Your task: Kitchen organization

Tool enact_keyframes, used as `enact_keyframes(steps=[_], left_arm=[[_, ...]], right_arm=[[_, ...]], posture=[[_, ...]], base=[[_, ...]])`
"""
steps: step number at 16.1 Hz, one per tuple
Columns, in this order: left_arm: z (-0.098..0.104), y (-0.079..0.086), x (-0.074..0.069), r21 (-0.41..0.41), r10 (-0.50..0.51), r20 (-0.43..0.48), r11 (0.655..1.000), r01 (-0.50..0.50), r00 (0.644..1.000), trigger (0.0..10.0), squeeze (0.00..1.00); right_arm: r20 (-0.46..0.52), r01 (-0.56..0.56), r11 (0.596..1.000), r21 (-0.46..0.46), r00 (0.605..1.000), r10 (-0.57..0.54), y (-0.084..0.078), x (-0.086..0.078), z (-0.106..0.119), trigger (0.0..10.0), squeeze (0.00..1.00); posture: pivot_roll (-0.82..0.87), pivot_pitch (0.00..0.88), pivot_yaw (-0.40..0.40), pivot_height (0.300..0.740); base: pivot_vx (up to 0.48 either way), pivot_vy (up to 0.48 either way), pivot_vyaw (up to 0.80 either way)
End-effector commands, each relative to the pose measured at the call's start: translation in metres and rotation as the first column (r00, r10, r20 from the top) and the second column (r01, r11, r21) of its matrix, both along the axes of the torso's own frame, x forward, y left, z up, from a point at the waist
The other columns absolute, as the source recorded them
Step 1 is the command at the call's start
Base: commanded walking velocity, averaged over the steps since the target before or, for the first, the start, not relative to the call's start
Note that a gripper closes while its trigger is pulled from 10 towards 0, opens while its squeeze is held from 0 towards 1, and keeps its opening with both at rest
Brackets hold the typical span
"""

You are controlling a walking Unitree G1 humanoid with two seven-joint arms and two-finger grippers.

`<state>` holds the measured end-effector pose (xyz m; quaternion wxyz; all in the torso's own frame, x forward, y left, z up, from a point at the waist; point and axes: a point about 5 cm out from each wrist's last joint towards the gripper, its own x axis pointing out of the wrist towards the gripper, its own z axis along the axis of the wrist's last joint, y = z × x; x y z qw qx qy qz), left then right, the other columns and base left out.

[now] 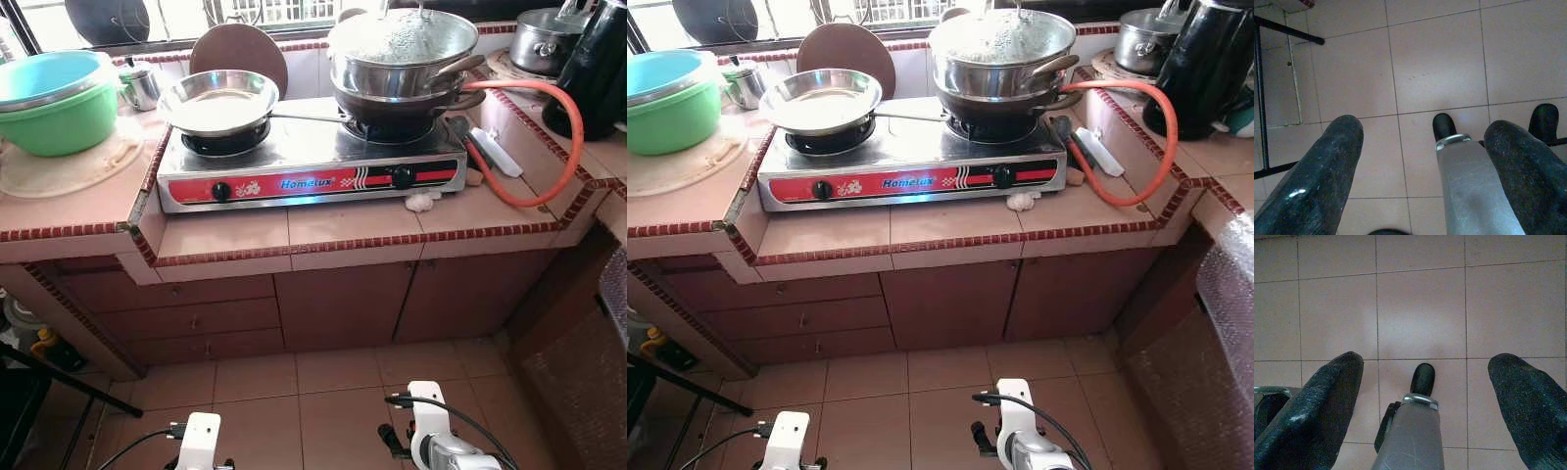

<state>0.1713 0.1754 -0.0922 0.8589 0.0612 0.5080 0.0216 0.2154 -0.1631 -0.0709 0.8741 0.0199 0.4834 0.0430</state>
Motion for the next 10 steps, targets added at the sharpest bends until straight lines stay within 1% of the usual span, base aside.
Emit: enact_keyframes(steps=[1, 2, 10], left_arm=[[0.0348, 0.0077, 0.0565, -0.018, 0.157, 0.314, 0.987, -0.16, 0.936, 10.0, 0.0], [0.0357, 0.0103, 0.0575, -0.018, 0.19, 0.314, 0.981, -0.194, 0.93, 10.0, 0.0], [0.0357, 0.0103, 0.0575, -0.018, 0.19, 0.314, 0.981, -0.194, 0.93, 10.0, 0.0]], right_arm=[[0.151, -0.047, 0.999, -0.023, 0.987, 0.05, 0.0313, 0.041, 0.026, 10.0, 0.0], [0.15, -0.064, 0.997, -0.035, 0.986, 0.069, 0.0329, 0.041, 0.026, 10.0, 0.0], [0.15, -0.064, 0.997, -0.035, 0.986, 0.069, 0.0329, 0.041, 0.026, 10.0, 0.0]], posture=[[0.0, 0.0, -0.009, 0.74], [0.0, 0.0, -0.013, 0.74], [0.0, 0.0, -0.013, 0.74]], base=[[0.0, 0.0, 0.0], [0.0, 0.0, 0.0], [0.0, 0.0, 0.0]])
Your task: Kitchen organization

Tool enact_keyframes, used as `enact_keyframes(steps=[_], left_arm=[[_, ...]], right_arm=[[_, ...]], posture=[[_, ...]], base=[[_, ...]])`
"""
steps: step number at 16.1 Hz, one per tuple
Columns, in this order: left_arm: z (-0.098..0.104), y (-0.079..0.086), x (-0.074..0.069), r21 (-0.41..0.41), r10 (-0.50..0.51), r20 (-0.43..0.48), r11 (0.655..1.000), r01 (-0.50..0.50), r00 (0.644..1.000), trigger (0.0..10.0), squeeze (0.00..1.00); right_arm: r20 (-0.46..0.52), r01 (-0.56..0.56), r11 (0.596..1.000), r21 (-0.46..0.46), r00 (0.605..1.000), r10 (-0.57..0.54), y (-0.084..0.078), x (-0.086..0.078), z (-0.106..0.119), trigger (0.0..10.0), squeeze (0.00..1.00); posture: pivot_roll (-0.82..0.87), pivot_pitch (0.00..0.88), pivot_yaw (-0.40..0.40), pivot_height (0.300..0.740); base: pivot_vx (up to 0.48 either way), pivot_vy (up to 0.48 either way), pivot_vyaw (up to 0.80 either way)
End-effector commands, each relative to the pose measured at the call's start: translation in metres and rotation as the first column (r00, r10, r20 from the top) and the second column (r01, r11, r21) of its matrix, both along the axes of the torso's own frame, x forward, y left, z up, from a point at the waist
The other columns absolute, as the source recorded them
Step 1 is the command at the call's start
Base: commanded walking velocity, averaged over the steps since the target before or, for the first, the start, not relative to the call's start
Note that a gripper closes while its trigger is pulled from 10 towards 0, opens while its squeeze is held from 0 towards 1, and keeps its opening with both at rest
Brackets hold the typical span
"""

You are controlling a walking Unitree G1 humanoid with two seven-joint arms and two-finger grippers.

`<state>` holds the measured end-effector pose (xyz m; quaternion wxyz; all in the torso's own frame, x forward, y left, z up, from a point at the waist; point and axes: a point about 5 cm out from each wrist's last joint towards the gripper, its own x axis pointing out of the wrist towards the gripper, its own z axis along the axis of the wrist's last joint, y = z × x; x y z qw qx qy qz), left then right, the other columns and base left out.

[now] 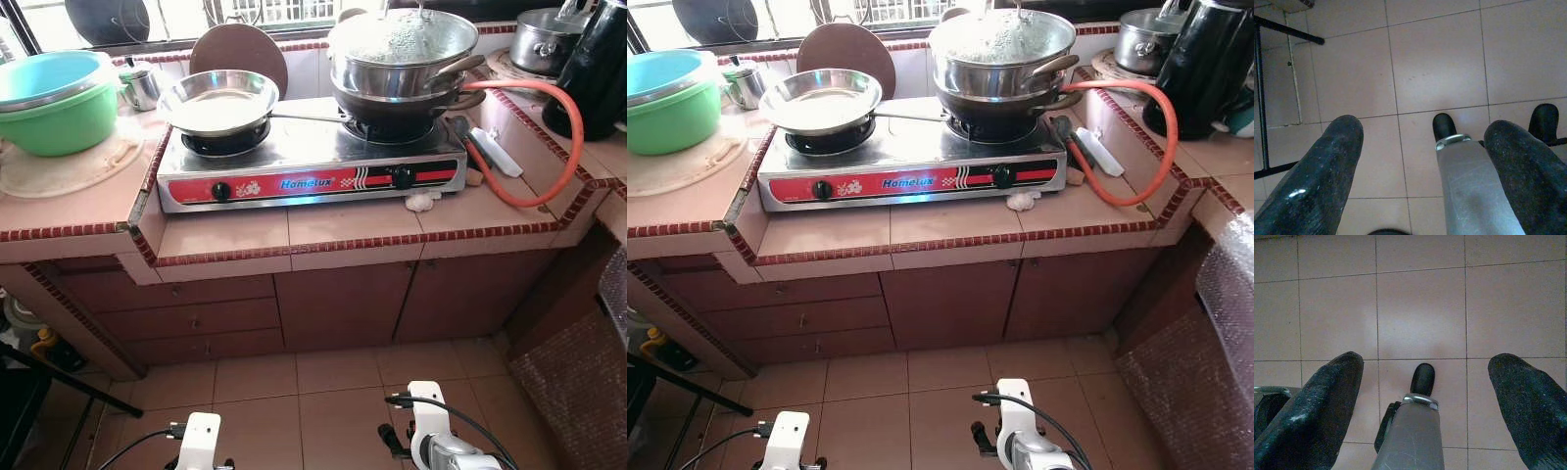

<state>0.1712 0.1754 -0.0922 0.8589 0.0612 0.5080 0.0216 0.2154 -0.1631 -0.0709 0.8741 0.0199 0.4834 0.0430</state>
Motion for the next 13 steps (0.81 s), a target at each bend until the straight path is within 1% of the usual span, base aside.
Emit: enact_keyframes(steps=[1, 8, 9, 10, 13], left_arm=[[0.036, 0.01, 0.057, -0.018, 0.19, 0.314, 0.981, -0.194, 0.93, 10.0, 0.0], [0.036, 0.01, 0.057, -0.018, 0.19, 0.314, 0.981, -0.194, 0.93, 10.0, 0.0], [0.036, 0.011, 0.058, -0.025, 0.205, 0.313, 0.978, -0.208, 0.927, 10.0, 0.0], [0.025, 0.007, 0.042, 0.032, 0.084, 0.226, 0.995, -0.093, 0.97, 10.0, 0.0], [0.022, 0.007, 0.039, 0.055, 0.046, 0.201, 0.997, -0.058, 0.979, 10.0, 0.0]], right_arm=[[0.15, -0.064, 0.997, -0.035, 0.986, 0.069, 0.033, 0.041, 0.026, 10.0, 0.0], [0.15, -0.064, 0.997, -0.035, 0.986, 0.069, 0.033, 0.041, 0.026, 10.0, 0.0], [0.149, -0.073, 0.997, -0.034, 0.986, 0.078, 0.034, 0.041, 0.026, 10.0, 0.0], [0.111, -0.124, 0.991, -0.049, 0.986, 0.129, 0.019, 0.026, 0.016, 10.0, 0.0], [0.099, -0.128, 0.991, -0.049, 0.986, 0.132, 0.015, 0.022, 0.013, 10.0, 0.0]], posture=[[0.0, 0.0, -0.013, 0.74], [0.0, 0.0, -0.013, 0.74], [0.0, 0.0, -0.014, 0.74], [-0.03, 0.0, 0.005, 0.74], [-0.04, 0.0, 0.012, 0.74]], base=[[0.0, 0.0, 0.0], [0.0, 0.0, 0.0], [0.0, 0.0, 0.0], [0.0, 0.0, 0.0], [0.0, 0.0, 0.0]])
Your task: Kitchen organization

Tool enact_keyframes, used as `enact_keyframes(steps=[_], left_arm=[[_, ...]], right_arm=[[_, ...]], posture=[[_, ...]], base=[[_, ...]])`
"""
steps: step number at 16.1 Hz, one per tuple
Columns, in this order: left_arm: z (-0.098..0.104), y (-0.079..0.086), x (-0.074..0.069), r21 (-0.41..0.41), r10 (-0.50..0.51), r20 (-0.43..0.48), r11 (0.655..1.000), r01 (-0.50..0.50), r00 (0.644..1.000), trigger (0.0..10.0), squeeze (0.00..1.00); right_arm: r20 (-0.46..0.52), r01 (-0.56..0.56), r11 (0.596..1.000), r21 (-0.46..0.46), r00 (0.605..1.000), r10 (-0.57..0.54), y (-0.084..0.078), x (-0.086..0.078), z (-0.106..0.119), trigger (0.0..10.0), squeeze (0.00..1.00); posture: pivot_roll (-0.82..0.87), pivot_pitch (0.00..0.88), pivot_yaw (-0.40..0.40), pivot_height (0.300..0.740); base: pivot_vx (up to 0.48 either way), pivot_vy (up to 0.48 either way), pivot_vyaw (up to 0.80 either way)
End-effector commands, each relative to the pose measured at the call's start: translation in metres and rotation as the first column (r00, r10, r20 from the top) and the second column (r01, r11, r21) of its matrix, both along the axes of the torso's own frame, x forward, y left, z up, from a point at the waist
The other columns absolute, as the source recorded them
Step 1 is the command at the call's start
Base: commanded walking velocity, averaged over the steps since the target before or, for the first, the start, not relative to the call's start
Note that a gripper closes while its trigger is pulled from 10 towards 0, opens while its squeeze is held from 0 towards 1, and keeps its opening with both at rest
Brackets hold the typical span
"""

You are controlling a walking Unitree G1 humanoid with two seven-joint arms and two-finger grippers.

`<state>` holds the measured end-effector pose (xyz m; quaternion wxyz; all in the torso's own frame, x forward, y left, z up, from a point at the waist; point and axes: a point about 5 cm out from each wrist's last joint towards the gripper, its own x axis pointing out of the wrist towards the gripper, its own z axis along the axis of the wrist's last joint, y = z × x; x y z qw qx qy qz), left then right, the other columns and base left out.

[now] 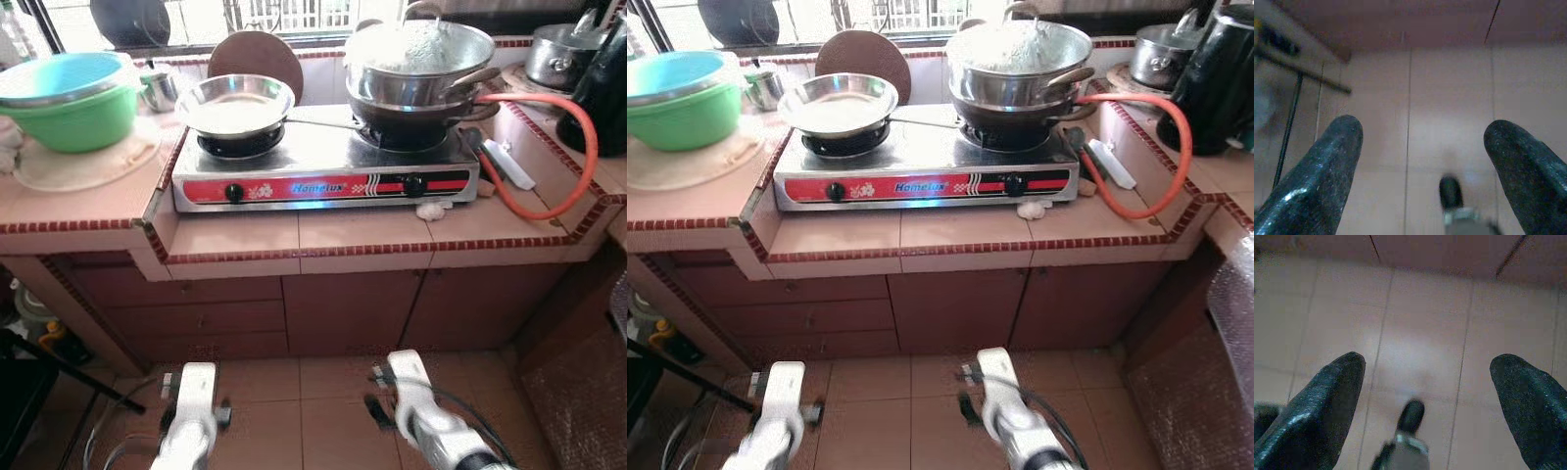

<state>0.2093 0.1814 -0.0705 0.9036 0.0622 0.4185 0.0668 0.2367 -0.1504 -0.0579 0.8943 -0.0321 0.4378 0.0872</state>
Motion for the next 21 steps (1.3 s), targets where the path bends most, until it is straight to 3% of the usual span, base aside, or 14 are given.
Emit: enact_keyframes(steps=[1, 9, 13, 17, 21], left_arm=[[0.0, 0.001, 0.001, 0.015, -0.012, -0.006, 1.0, 0.012, 1.0, 10.0, 0.0], [0.0, 0.002, 0.0, 0.048, -0.08, -0.022, 0.996, 0.081, 0.997, 10.0, 0.0], [0.009, 0.0, 0.013, 0.065, -0.097, 0.055, 0.993, 0.094, 0.994, 10.0, 0.0], [0.026, -0.014, 0.037, 0.042, -0.136, 0.186, 0.991, 0.13, 0.973, 10.0, 0.0], [0.045, -0.007, 0.046, 0.042, -0.084, 0.355, 0.996, 0.074, 0.931, 10.0, 0.0]], right_arm=[[-0.005, -0.005, 1.0, 0.001, 1.0, 0.005, 0.002, 0.0, 0.0, 10.0, 0.0], [-0.003, 0.088, 0.996, -0.008, 0.996, -0.088, -0.005, -0.004, -0.003, 10.0, 0.0], [0.013, 0.173, 0.985, -0.016, 0.985, -0.173, -0.015, -0.006, -0.004, 10.0, 0.0], [0.167, 0.169, 0.984, 0.061, 0.97, -0.177, -0.02, 0.023, 0.02, 10.0, 0.0], [0.341, 0.077, 0.995, 0.069, 0.935, -0.096, -0.021, 0.043, 0.043, 10.0, 0.0]], posture=[[-0.05, 0.0, 0.016, 0.74], [-0.11, 0.0, 0.081, 0.74], [-0.13, 0.0, 0.088, 0.74], [-0.14, 0.0, 0.063, 0.74], [-0.14, 0.0, 0.042, 0.74]], base=[[0.0, 0.0, 0.0], [0.0, 0.0, 0.0], [0.0, 0.0, 0.0], [0.0, 0.0, 0.0], [0.0, 0.0, 0.0]])
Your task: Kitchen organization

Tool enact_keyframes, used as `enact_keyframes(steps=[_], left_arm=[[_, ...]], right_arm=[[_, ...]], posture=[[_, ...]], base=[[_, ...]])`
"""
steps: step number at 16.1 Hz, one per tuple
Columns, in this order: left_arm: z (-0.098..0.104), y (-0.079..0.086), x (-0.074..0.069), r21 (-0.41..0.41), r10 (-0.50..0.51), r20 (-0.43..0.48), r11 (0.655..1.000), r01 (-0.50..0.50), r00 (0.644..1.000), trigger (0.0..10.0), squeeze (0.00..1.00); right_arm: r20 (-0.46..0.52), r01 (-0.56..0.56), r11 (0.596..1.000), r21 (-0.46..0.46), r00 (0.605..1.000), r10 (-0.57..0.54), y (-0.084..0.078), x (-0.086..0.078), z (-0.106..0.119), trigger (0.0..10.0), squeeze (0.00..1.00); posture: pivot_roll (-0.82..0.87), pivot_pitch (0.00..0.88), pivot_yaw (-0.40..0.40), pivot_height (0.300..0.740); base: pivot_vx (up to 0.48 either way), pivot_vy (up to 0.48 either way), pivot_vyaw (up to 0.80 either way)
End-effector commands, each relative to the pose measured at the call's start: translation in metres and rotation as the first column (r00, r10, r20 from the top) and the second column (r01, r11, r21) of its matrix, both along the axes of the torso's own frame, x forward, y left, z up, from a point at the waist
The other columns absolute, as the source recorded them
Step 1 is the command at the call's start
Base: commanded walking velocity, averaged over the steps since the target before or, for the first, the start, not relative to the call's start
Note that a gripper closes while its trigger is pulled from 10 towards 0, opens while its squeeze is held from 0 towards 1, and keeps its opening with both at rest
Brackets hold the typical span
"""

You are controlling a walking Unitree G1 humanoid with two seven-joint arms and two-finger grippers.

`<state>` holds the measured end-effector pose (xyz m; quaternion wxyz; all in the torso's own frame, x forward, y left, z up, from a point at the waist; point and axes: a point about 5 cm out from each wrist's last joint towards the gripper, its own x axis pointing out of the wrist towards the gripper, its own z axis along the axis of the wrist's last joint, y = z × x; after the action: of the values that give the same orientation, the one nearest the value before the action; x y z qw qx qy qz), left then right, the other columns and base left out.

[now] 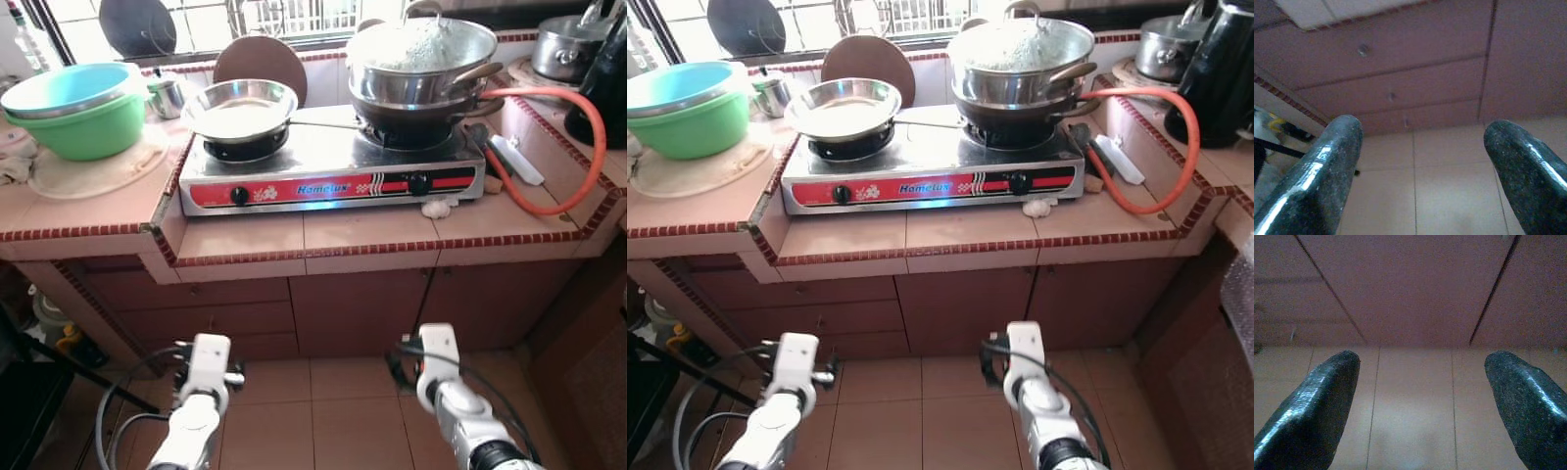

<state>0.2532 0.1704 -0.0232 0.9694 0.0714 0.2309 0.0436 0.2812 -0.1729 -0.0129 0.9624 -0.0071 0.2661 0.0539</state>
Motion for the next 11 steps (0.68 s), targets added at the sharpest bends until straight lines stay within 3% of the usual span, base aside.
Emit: enact_keyframes(steps=[1, 3, 4, 7, 11], left_arm=[[0.012, 0.004, 0.004, -0.011, 0.018, 0.064, 1.0, -0.017, 0.998, 10.0, 0.0], [0.042, 0.005, -0.006, -0.018, -0.021, 0.188, 1.0, 0.025, 0.982, 10.0, 0.0], [0.049, 0.009, -0.017, -0.015, -0.029, 0.201, 0.999, 0.032, 0.979, 10.0, 0.0], [0.064, 0.012, -0.033, -0.078, -0.052, 0.24, 0.994, 0.073, 0.969, 10.0, 0.0], [0.078, 0.01, -0.041, -0.076, -0.05, 0.309, 0.994, 0.077, 0.95, 10.0, 0.0]], right_arm=[[0.074, -0.031, 0.999, -0.007, 0.997, 0.032, -0.001, 0.007, 0.011, 10.0, 0.0], [0.192, -0.067, 0.998, -0.015, 0.979, 0.069, -0.009, 0.012, 0.032, 10.0, 0.0], [0.224, -0.083, 0.996, -0.03, 0.971, 0.088, -0.015, 0.011, 0.04, 10.0, 0.0], [0.275, -0.101, 0.994, -0.046, 0.955, 0.11, -0.021, 0.004, 0.053, 10.0, 0.0], [0.304, -0.077, 0.997, 0.0, 0.95, 0.073, -0.021, -0.012, 0.06, 10.0, 0.0]], posture=[[-0.14, 0.0, 0.039, 0.74], [-0.13, 0.0, 0.036, 0.74], [-0.12, 0.0, 0.029, 0.74], [-0.1, 0.0, 0.022, 0.74], [-0.11, 0.025, 0.046, 0.74]], base=[[0.0, 0.0, 0.0], [0.0, 0.0, 0.0], [0.0, 0.0, 0.0], [0.0, 0.0, 0.0], [0.0, 0.0, 0.0]])
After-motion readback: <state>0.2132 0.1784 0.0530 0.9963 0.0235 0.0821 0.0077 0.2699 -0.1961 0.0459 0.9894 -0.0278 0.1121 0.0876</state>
